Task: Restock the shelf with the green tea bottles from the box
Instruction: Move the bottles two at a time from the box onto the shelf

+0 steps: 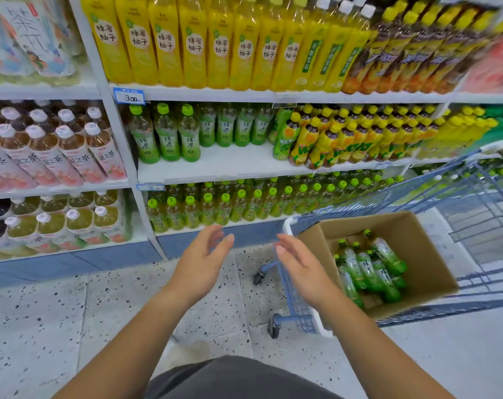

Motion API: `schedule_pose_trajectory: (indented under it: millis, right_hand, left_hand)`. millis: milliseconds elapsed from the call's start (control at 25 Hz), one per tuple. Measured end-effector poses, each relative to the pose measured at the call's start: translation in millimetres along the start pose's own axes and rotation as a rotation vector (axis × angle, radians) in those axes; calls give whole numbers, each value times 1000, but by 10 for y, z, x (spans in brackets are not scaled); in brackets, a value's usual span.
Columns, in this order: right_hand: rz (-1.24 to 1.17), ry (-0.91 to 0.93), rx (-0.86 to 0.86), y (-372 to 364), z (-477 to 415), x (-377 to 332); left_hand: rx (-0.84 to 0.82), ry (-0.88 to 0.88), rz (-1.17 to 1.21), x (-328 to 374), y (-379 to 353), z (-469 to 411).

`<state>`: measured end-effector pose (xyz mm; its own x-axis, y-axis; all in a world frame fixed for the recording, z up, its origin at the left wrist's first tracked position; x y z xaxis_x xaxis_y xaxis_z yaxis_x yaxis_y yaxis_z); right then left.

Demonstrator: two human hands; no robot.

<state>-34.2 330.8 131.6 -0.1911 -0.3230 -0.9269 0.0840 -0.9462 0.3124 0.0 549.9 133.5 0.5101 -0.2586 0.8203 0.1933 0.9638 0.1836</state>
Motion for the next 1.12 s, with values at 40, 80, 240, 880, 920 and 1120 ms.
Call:
schedule_pose_trajectory:
  millis: [40, 80, 240, 880, 920, 1120]
  right_hand:
    - [-17, 7, 23, 185, 139, 82]
    - [-22, 11, 42, 374, 257, 165]
    - [-30, -14, 105, 1228, 670, 498]
    - [9, -277, 344, 3435, 442, 1995]
    - [6, -295, 336, 3500, 402, 2129]
    - [55, -349, 245, 3788, 101, 2886]
  left_hand:
    - [-7, -10, -2, 22, -215, 84]
    - [-8, -19, -10, 42, -431, 155]
    - [-30, -2, -23, 90, -1398, 388]
    - [-408, 119, -220, 150, -4399, -855]
    - [-412, 131, -253, 48, -4504, -932]
    - [-318, 215, -357, -484, -4909, -1338]
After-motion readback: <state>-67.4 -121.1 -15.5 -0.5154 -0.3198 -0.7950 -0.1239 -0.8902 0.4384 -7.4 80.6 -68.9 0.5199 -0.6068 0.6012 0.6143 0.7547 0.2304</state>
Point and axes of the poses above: each hand's wrist, its own z-axis away from the middle knuckle, its own y-axis out of the back of the hand, x = y × z, the point moved 8 cm from there along -z, towards the middle knuckle, and after that the axes turned 13 degrees about y, right-handed, at the moved point
